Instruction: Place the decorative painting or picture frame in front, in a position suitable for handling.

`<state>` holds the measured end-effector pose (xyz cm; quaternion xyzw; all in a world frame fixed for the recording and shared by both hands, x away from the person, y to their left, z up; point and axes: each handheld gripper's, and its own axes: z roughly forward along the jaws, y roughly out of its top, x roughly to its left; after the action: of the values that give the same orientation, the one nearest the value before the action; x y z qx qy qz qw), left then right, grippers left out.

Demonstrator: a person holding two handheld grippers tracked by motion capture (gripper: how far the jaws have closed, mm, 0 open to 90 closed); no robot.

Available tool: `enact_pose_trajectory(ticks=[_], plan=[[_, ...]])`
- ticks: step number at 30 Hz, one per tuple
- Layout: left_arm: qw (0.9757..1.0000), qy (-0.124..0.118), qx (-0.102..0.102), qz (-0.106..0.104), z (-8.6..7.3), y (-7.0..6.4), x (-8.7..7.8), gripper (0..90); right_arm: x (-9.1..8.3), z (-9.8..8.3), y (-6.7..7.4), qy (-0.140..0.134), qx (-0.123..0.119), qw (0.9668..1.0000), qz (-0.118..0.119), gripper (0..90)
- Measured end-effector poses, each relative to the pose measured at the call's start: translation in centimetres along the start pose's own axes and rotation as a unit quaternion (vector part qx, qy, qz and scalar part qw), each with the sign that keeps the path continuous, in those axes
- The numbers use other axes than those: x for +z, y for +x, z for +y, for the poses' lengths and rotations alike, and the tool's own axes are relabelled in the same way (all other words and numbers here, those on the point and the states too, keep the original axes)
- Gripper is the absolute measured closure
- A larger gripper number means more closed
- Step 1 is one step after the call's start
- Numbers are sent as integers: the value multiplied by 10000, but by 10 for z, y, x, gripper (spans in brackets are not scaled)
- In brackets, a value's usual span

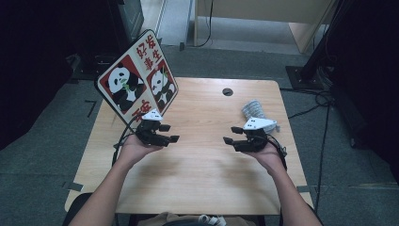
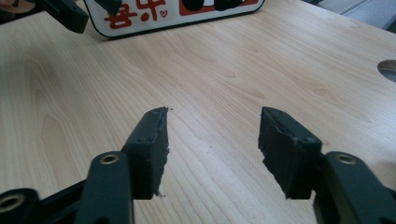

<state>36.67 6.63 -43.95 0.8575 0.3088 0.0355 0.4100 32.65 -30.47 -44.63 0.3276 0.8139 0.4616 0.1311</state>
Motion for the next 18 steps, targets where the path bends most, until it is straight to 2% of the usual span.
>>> enact_pose_trajectory(ticks=[2, 7, 9, 11, 12, 15, 16, 18], plan=[[10000, 12, -1, 1, 0, 0, 0, 351, -1, 0, -1, -14, 110, 9999, 54, 465], [9999, 87, 86, 5, 0, -1, 1, 355, -4, -2, -5, -153, 144, 9997, 104, 475], [9998, 102, 152, 55, 0, -2, 1, 358, -5, -1, -6, -111, 281, 9995, 95, 475], [9999, 113, 128, 28, 0, -2, 1, 359, -4, 2, -7, 248, 391, 9989, 67, 404], [9999, 115, 109, 13, 0, -2, 1, 360, -3, 3, -7, 324, 407, 9986, 99, 375], [9998, 150, 103, 8, -1, -2, 0, 362, -3, 5, -6, 308, 459, 9983, 170, 366], [9998, 159, 97, -4, -1, -2, 0, 361, -3, 6, -7, 254, 500, 9983, 157, 325], [9998, 178, 93, -14, -1, -2, -1, 360, -3, 6, -7, 247, 526, 9982, 174, 299]])
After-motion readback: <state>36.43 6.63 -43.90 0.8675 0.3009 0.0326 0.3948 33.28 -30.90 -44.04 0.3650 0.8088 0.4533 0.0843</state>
